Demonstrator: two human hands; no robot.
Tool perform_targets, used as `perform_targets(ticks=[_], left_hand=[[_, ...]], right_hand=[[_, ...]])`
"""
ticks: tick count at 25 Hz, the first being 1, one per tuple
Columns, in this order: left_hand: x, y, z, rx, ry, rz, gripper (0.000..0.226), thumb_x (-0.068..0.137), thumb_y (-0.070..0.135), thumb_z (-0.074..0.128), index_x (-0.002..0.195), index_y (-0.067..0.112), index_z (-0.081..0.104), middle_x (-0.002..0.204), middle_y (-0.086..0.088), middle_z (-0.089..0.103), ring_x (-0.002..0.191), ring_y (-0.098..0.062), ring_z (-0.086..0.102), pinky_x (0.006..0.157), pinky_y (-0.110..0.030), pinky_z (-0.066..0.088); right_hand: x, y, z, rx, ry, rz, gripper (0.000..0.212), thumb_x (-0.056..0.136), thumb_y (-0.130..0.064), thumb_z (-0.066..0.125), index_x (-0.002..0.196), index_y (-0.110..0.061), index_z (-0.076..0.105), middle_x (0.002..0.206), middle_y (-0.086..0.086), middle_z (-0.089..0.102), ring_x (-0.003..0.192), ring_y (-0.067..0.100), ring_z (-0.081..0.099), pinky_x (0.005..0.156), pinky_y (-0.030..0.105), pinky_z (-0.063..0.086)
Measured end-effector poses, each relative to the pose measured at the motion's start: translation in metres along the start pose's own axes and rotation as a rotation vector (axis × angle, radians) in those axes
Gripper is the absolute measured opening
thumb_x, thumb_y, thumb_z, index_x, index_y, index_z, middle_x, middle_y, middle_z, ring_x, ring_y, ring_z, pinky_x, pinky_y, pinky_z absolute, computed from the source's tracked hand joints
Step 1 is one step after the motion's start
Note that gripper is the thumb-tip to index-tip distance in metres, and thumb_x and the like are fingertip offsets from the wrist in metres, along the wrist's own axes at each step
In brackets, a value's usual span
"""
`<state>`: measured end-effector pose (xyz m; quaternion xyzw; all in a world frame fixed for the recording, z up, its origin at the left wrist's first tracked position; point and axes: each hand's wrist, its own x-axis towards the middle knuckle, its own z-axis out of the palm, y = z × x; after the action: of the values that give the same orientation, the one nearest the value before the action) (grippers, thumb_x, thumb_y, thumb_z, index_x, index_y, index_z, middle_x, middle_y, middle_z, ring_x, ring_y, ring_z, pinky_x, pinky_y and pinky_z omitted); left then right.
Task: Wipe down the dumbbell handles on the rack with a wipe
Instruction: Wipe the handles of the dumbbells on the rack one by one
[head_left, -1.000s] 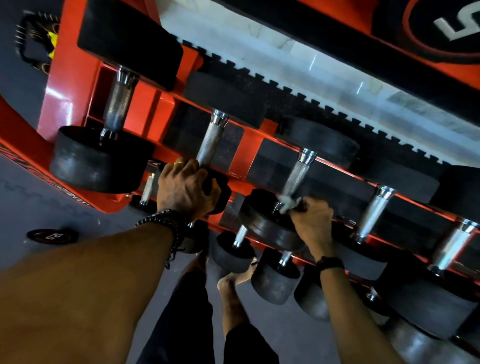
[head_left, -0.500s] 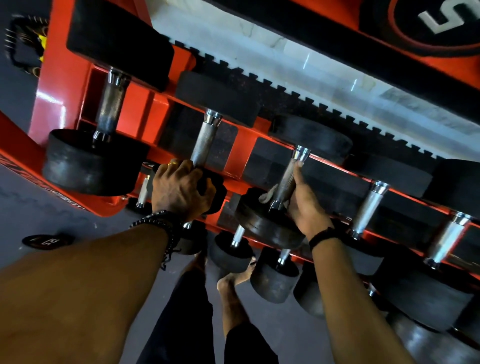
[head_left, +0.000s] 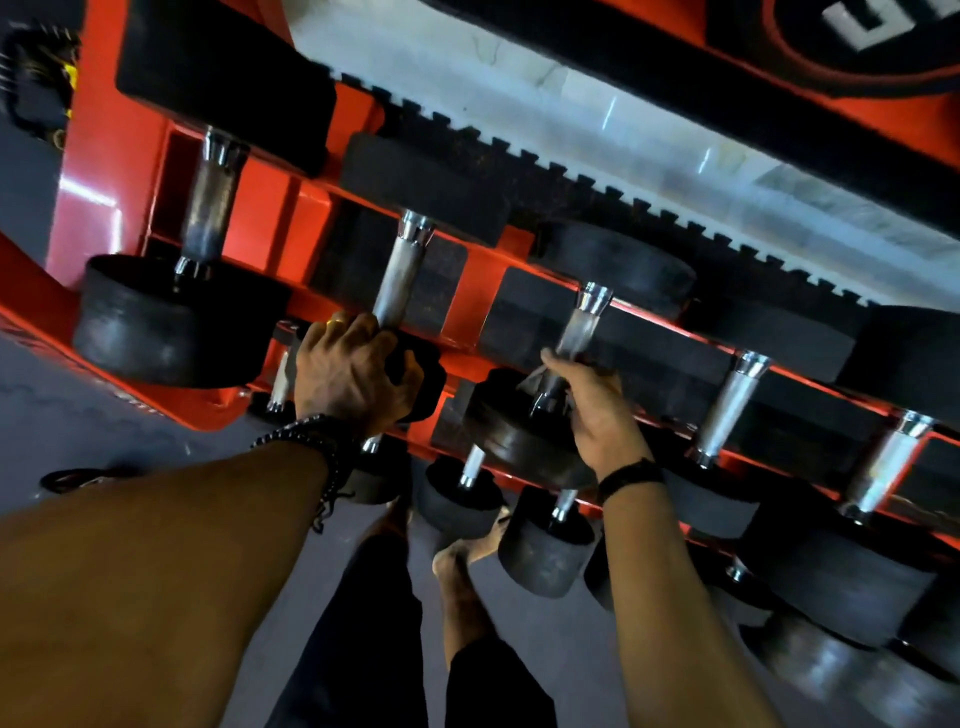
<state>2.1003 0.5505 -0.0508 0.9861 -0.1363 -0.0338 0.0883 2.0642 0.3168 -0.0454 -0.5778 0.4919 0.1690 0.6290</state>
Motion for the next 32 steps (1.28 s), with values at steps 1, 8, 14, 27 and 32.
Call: perform_targets(ticks=[1, 8, 14, 27, 32], left_hand=[[-0.001, 0.001, 0.000, 0.003, 0.010, -0.001, 0.030, 0.080, 0.036, 0.058, 0.070, 0.010, 0.068, 0.076, -0.011, 0.061, 0.075, -0.036, 0.057, 0.069, -0.041, 0.042], [0.000, -0.001, 0.002, -0.004, 0.030, 0.005, 0.026, 0.080, 0.034, 0.061, 0.069, 0.011, 0.068, 0.074, -0.009, 0.060, 0.074, -0.035, 0.056, 0.069, -0.040, 0.042], [0.001, 0.001, -0.001, -0.027, 0.028, 0.004, 0.032, 0.082, 0.036, 0.054, 0.070, 0.010, 0.069, 0.073, -0.009, 0.059, 0.072, -0.034, 0.055, 0.068, -0.040, 0.044], [0.000, 0.002, -0.004, -0.022, 0.011, 0.002, 0.030, 0.079, 0.035, 0.057, 0.069, 0.009, 0.069, 0.072, -0.010, 0.060, 0.073, -0.035, 0.057, 0.068, -0.040, 0.045], [-0.001, 0.000, -0.001, -0.020, -0.006, 0.000, 0.030, 0.079, 0.035, 0.058, 0.067, 0.009, 0.068, 0.072, -0.010, 0.060, 0.073, -0.035, 0.057, 0.067, -0.041, 0.045]], right_hand=[[0.003, -0.001, -0.005, 0.031, 0.009, -0.010, 0.022, 0.080, -0.008, 0.075, 0.100, -0.001, 0.068, 0.090, 0.010, 0.072, 0.081, 0.019, 0.068, 0.084, 0.037, 0.051], [-0.022, -0.002, -0.007, 0.488, 0.238, -0.159, 0.032, 0.078, 0.023, 0.058, 0.090, -0.006, 0.064, 0.094, 0.013, 0.067, 0.086, 0.019, 0.066, 0.074, 0.018, 0.055], [-0.017, 0.001, 0.000, 0.078, 0.124, -0.234, 0.037, 0.085, 0.017, 0.057, 0.116, 0.000, 0.066, 0.106, 0.009, 0.068, 0.089, 0.008, 0.063, 0.080, 0.013, 0.050], [-0.013, -0.021, 0.025, -0.180, 0.140, -0.297, 0.080, 0.064, -0.011, 0.066, 0.141, -0.018, 0.043, 0.133, 0.004, 0.048, 0.115, 0.018, 0.053, 0.099, 0.034, 0.046], [0.001, -0.050, 0.009, 0.127, 0.093, -0.150, 0.034, 0.069, 0.004, 0.076, 0.088, -0.020, 0.061, 0.092, 0.000, 0.066, 0.094, 0.018, 0.065, 0.098, 0.040, 0.050]])
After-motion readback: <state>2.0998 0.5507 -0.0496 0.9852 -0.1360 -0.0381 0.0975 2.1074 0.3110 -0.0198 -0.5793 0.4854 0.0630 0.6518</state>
